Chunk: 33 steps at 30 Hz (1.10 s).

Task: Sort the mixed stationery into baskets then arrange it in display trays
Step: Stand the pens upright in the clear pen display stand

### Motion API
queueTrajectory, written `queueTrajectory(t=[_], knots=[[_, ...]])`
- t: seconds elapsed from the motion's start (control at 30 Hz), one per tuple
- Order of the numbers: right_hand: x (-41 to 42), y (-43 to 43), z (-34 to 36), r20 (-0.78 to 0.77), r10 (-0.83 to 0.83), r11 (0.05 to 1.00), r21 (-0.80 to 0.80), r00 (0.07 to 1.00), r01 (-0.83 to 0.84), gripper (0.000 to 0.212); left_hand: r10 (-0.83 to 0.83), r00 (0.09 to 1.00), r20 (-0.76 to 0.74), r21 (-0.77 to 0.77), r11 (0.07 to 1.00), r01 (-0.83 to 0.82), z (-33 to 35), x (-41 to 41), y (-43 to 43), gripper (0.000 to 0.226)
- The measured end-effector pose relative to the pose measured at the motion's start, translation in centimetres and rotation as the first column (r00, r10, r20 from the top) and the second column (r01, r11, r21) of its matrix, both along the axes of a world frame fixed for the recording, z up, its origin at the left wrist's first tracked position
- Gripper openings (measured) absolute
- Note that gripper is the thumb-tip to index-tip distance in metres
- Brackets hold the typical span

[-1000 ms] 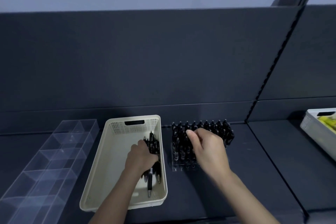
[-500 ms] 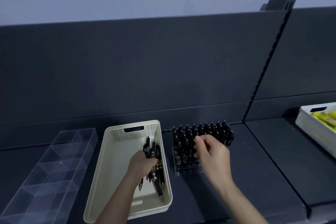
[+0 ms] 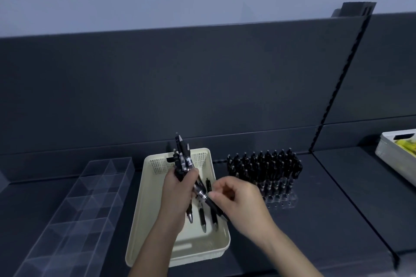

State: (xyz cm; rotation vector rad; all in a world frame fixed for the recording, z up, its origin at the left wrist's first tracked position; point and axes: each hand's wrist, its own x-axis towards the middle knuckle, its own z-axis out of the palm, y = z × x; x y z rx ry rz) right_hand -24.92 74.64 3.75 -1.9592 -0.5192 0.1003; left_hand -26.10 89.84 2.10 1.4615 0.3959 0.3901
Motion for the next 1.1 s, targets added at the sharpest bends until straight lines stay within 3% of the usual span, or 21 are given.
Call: queueTrajectory(t=[0.2,0.3,0.43,0.53,0.77,0.9,1.1], knots=[[-0.4,1.0,-0.2,-0.086,0.047,0.998,-0.029,0.995,-0.049,0.023,0.058,0.998,-0.024,-0.053,0.997,-0.059,0.1,-0.7,-0.9,0.009],[-0.5,1.0,-0.6,-0.071,0.076,0.988,-0.131,0.995,-0.085,0.035,0.119,0.992,-0.047,-0.081,0.989,-0.123,-0.4,-0.6,-1.5,0.008],[-0.6,-0.2,-0.9,0.073,0.102,0.955,-0.287,0.992,-0.077,0.016,0.219,0.974,-0.054,-0.196,0.954,-0.226,-0.3,-0.2,-1.6,0.013],[-0.3,-1.9,-1.3,0.124,0.067,0.933,-0.359,0.99,-0.018,0.014,0.252,0.967,-0.04,-0.195,0.947,-0.255,-0.1,0.3,-1.4,0.017],[1.2,-4.8,-1.2,0.075,-0.218,0.966,-0.127,0.973,0.227,0.021,0.184,0.983,-0.009,-0.041,0.982,-0.184,-0.5,0.5,-3.3,0.023],[2.2,-6.0,-1.6,0.023,-0.361,0.93,-0.058,0.932,0.362,0.009,0.169,0.985,-0.033,-0.028,0.985,-0.17,-0.5,0.8,-3.8,0.025],[3.1,-6.7,-2.6,0.058,-0.335,0.935,-0.105,0.94,0.34,0.021,0.129,0.987,-0.096,-0.188,0.971,-0.145,-0.7,1.1,-4.2,0.027]])
